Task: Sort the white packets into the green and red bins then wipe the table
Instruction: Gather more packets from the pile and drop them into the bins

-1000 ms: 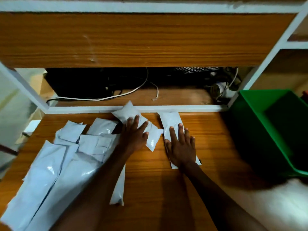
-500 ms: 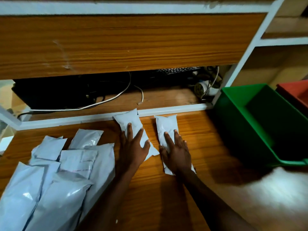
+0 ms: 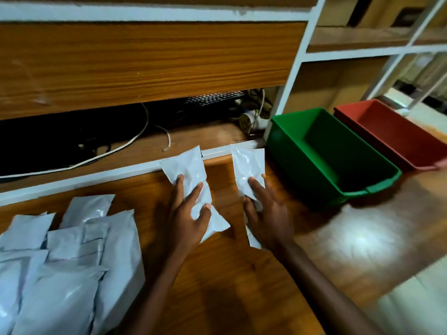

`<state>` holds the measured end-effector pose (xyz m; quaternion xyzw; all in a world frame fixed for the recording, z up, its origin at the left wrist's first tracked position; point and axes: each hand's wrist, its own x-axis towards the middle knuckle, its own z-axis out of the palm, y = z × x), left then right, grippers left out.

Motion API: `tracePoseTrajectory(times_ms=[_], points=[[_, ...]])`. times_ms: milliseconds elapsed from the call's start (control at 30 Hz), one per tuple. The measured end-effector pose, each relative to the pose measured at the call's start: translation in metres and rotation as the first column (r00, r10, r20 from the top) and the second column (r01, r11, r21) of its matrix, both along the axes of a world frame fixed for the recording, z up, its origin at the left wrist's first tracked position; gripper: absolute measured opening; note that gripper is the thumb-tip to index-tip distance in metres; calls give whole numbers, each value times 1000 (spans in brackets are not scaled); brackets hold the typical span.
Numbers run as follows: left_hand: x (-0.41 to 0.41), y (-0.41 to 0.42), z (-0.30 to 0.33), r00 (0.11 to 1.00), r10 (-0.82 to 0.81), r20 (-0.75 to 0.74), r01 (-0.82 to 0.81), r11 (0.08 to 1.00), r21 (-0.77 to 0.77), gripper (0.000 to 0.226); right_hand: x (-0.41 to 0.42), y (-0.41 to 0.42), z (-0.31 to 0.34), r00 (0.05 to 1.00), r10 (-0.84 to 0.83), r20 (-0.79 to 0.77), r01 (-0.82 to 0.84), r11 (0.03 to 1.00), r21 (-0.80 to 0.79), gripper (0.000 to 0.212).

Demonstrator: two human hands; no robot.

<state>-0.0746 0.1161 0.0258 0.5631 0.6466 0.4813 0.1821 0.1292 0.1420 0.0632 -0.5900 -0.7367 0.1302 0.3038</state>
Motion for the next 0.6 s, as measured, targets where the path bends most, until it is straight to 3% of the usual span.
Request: tracePoseTrajectory(times_ms=[367,600], points=[[131,-12,56,972,-216,-92,226,967,120,55,135,-45,51,981,-180,-75,189,971,144,50],[258,-15,80,961,-259,-97,269,955,123,53,271,-47,54,976,-189,-105,206,959,192,48]])
